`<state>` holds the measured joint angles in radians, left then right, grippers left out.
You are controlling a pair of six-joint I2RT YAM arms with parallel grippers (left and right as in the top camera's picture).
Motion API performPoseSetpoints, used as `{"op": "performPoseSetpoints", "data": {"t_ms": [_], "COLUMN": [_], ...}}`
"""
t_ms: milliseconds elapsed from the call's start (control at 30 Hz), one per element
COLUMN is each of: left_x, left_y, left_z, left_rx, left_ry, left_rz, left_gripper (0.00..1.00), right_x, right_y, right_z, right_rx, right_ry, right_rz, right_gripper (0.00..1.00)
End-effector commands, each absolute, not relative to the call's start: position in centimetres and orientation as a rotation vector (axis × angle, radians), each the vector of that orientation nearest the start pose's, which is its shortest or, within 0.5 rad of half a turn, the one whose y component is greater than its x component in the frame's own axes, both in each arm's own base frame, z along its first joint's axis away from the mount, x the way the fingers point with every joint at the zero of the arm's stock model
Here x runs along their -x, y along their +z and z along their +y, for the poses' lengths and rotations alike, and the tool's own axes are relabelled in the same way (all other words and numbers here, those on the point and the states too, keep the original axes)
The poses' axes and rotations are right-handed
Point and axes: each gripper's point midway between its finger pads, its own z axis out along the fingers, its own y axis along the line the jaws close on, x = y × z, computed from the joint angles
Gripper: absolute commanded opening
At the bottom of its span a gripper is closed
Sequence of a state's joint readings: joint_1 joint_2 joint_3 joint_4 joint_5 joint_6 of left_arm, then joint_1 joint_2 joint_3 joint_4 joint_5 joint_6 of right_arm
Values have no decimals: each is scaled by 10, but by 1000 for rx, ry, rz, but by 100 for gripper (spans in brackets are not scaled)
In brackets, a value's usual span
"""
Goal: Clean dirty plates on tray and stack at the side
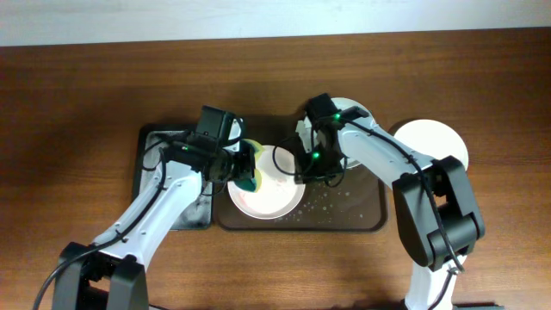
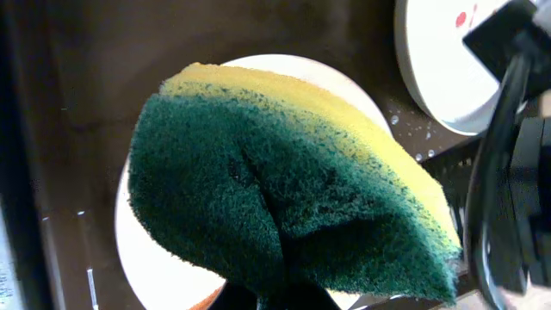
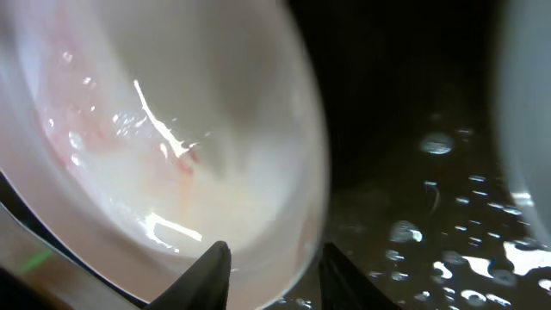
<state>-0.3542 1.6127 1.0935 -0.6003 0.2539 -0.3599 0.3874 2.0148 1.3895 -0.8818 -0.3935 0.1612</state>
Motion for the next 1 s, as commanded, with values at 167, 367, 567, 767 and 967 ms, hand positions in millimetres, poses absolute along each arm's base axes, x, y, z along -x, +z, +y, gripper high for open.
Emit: {"op": "performPoseSetpoints", "data": {"t_ms": [167, 367, 567, 767, 967], "left_x": [-340, -340, -335, -336, -351], "left_y": [52, 35, -1, -1, 50], "left_z": [-217, -259, -243, -242, -268], "left_rx": [-24, -113, -73, -72, -323], "left_ry": [-634, -787, -590, -579, -742], "left_rz": [2809, 2784, 2871, 2870, 2710], "left_gripper": [0, 1, 0, 0, 0], "right_x": [-348, -348, -346, -346, -345], "right_y": [41, 41, 41, 41, 41], "right_z": [181, 179, 178, 178, 177], "right_rx": [51, 35, 32, 32, 32], "right_ry": [807, 819, 812, 812, 811], "right_rz": [3090, 3092, 3103, 3103, 3108], "right_gripper": [36, 37, 38, 38, 38]}}
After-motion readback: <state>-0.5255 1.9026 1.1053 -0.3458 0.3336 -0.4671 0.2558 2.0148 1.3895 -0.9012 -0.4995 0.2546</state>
